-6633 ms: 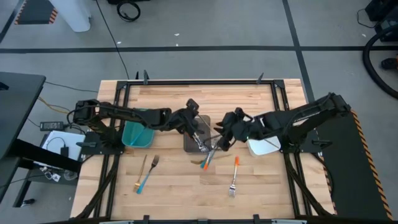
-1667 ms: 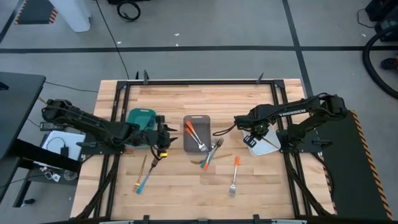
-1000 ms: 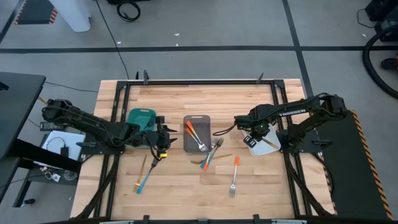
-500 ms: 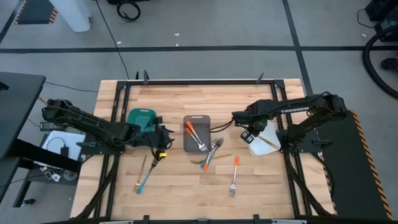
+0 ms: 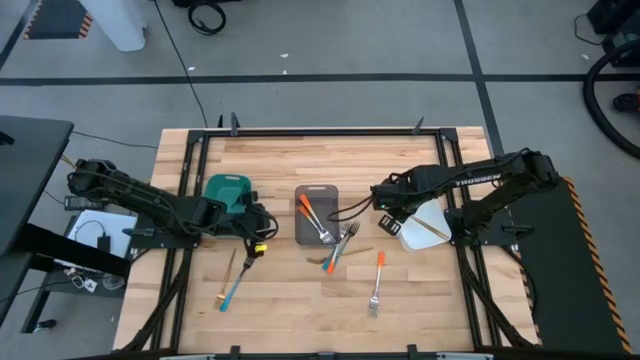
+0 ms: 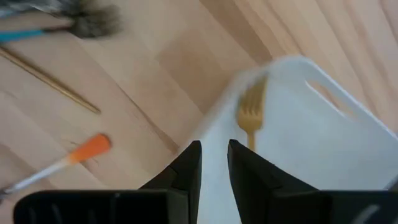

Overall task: Sort silverware by color (type)
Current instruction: Put the blue fork into the green bin

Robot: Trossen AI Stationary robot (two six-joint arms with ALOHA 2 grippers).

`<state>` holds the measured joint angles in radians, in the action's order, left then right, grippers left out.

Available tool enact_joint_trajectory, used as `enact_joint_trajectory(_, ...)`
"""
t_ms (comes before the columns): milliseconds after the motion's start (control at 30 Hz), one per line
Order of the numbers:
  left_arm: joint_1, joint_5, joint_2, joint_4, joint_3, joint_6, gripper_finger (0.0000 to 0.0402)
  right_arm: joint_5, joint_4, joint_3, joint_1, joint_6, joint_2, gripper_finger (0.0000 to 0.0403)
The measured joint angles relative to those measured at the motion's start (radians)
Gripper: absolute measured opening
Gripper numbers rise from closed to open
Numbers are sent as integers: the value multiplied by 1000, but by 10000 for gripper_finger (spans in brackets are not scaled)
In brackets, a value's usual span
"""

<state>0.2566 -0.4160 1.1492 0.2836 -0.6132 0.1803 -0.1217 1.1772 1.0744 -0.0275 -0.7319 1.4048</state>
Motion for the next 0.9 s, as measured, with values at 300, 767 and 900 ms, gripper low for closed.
enact_joint_trajectory(300, 11, 128, 0, 3, 0, 166, 164, -54, -229, 0, -84, 92, 0, 85)
enact_joint_trajectory(767, 168, 143, 0, 104, -1, 599, 164, -243, -576, 0, -246, 193, 0, 85)
enact_joint_trajectory(900, 226, 143, 0, 137, -1, 727, 164, -279, -633, -1, -276, 194, 0, 85)
